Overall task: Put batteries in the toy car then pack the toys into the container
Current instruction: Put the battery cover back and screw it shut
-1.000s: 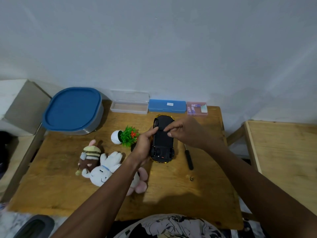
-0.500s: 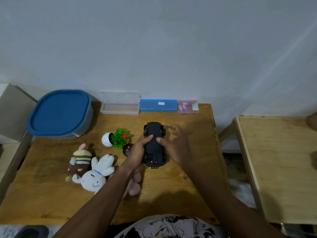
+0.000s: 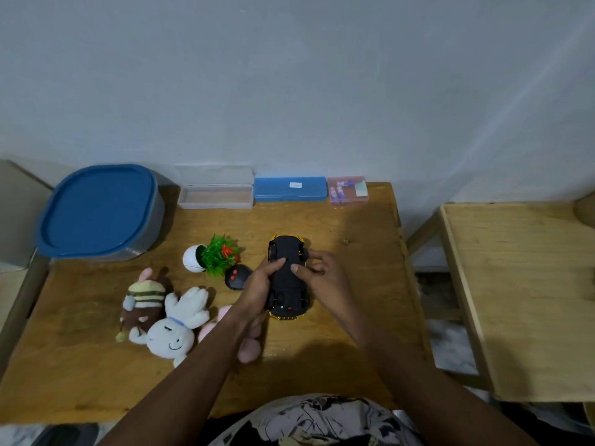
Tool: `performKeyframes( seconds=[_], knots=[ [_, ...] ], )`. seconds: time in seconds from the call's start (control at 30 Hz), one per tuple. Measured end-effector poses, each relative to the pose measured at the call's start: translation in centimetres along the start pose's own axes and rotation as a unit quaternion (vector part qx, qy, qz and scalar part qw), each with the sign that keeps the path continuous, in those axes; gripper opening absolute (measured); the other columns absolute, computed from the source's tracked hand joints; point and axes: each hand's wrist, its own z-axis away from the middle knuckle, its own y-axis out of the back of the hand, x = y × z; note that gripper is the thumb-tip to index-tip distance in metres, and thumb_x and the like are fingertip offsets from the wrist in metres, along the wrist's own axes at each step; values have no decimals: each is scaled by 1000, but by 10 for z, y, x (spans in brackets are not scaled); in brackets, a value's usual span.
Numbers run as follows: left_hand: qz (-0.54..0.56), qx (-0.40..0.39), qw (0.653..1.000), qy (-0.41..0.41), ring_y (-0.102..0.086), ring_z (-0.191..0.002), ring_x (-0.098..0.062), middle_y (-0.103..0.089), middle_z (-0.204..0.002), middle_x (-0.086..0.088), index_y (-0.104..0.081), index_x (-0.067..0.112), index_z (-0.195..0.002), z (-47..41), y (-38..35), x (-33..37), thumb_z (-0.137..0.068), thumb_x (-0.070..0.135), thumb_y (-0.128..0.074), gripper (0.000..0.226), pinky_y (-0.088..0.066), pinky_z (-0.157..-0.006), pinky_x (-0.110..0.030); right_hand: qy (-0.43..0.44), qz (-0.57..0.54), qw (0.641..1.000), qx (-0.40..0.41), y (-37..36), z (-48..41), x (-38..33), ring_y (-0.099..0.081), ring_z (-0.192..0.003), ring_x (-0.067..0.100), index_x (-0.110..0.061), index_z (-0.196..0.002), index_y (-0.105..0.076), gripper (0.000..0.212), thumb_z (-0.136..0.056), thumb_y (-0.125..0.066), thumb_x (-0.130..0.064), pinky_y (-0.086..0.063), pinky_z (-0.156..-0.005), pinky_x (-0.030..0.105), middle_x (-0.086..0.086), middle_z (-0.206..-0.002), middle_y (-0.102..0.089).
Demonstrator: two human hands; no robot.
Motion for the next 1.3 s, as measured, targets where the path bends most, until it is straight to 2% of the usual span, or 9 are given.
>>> performKeyframes(
  seconds=[0.2, 0.3, 0.53, 0.63, 0.9, 0.97, 1.07, 1.13, 1.3],
  knots=[
    [21, 13, 1000, -6, -69, -94, -32, -68, -123, -19, -55, 12, -137, -3, 7, 4, -101, 21, -49, 37, -59, -72, -40, 9, 50, 998, -42, 1, -13, -2, -70, -85, 15, -19, -109, -66, 42, -74, -84, -36, -54, -71, 28, -2, -92, -71],
    [44, 31, 999, -9, -70, -90, -29, -68, -122, -18, -55, 10, -136, -5, 13, 7, -102, 21, -48, 37, -59, -66, -36, 13, 77, 996, -49, 8, -19, -6, -68, -80, 7, -21, -102, -68, 34, -74, -84, -34, -54, -72, 28, -6, -87, -71],
    [108, 68, 992, -7, -70, -76, -27, -72, -96, -12, -65, 7, -117, -13, 31, 18, -100, 26, -50, 30, -57, -71, -38, 29, 102, 994, 14, 36, -42, -7, -59, -71, 6, -23, -89, -70, 14, -81, -77, -15, -45, -61, 19, -7, -79, -62],
    [122, 72, 990, -22, -71, -74, -24, -74, -92, -10, -69, 7, -109, -16, 35, 22, -101, 25, -47, 29, -57, -72, -36, 34, 117, 992, 23, 45, -49, -10, -58, -65, 5, -22, -93, -71, 13, -83, -73, -13, -46, -54, 18, -8, -77, -63],
    [121, 80, 989, -34, -68, -73, -24, -73, -86, -9, -68, 8, -106, -18, 43, 30, -99, 22, -46, 27, -56, -69, -35, 46, 165, 985, 24, 46, -61, -9, -61, -68, 6, -23, -93, -72, 16, -84, -71, -10, -48, -57, 21, -6, -82, -67],
    [115, 76, 990, -28, -68, -75, -26, -73, -88, -10, -68, 7, -106, -17, 41, 28, -99, 22, -45, 28, -55, -72, -38, 73, 235, 969, -11, 46, -60, -5, -61, -70, 5, -27, -86, -73, 15, -82, -73, -12, -50, -62, 26, -11, -77, -65],
    [90, 84, 992, -14, -66, -83, -32, -69, -101, -18, -65, 2, -119, -15, 38, 23, -97, 26, -48, 37, -53, -77, -42, 121, 391, 908, -84, 45, -52, 1, -63, -86, 5, -29, -85, -76, 10, -83, -72, -20, -52, -75, 28, -13, -90, -69],
    [76, 88, 993, -4, -64, -89, -35, -66, -110, -21, -60, -2, -130, -13, 34, 18, -96, 27, -51, 46, -53, -79, -44, 158, 459, 869, -97, 45, -46, 4, -63, -94, 8, -27, -87, -78, 8, -84, -72, -23, -50, -72, 27, -7, -97, -70],
    [51, 82, 995, 3, -66, -87, -33, -67, -113, -20, -58, -2, -134, -9, 25, 12, -93, 28, -52, 51, -55, -75, -39, 234, 513, 821, -87, 45, -38, 8, -63, -94, 11, -26, -82, -80, 6, -83, -75, -24, -44, -69, 22, -5, -89, -72]
  ],
)
